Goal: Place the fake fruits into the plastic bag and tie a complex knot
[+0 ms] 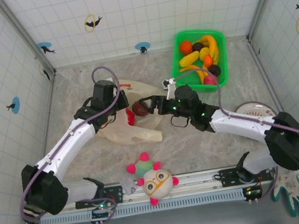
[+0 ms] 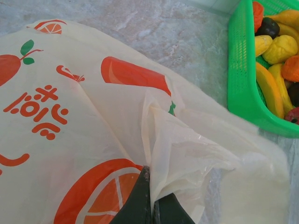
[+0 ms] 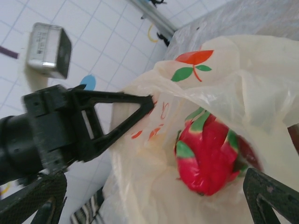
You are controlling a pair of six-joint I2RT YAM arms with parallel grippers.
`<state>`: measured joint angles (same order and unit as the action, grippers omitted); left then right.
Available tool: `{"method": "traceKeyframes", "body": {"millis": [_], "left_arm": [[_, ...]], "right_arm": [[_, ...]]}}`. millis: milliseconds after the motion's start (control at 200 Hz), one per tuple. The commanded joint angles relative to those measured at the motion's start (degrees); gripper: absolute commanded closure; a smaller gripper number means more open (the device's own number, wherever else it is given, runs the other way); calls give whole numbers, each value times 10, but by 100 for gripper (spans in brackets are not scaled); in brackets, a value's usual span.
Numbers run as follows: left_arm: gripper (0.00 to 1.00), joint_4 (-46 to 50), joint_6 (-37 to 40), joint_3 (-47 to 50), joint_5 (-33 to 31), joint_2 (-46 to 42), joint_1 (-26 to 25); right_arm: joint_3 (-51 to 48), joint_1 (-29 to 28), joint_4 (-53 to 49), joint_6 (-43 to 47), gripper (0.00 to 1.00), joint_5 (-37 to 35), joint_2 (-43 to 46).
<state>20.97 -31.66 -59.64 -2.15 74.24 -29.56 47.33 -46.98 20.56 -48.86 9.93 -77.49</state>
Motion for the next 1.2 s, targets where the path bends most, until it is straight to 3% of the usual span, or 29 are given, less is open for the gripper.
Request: {"method": "traceKeyframes", "body": {"millis": [0, 135, 265, 365, 661, 916, 1196], "left_arm": [[100, 0, 14, -5, 3, 0, 5], [100, -1, 16, -7, 5, 2, 5], [100, -7, 16, -7, 12, 4, 5], [100, -11, 19, -9, 21, 8, 5], [100, -4, 28, -14, 27, 7, 5], [100, -4, 28, -19, 36, 7, 5], [100, -5, 30, -21, 46, 9, 5]], "right_arm": [[32, 24, -89, -22, 0, 100, 46], [58, 73, -183, 19, 1, 119, 103], [103, 131, -344, 136, 1, 31, 142], [128, 184, -414, 206, 1, -37, 135], [249, 283, -536, 341, 1, -176, -41], [377, 333, -619, 373, 2, -288, -215], [435, 359, -630, 380, 6, -261, -320]]}}
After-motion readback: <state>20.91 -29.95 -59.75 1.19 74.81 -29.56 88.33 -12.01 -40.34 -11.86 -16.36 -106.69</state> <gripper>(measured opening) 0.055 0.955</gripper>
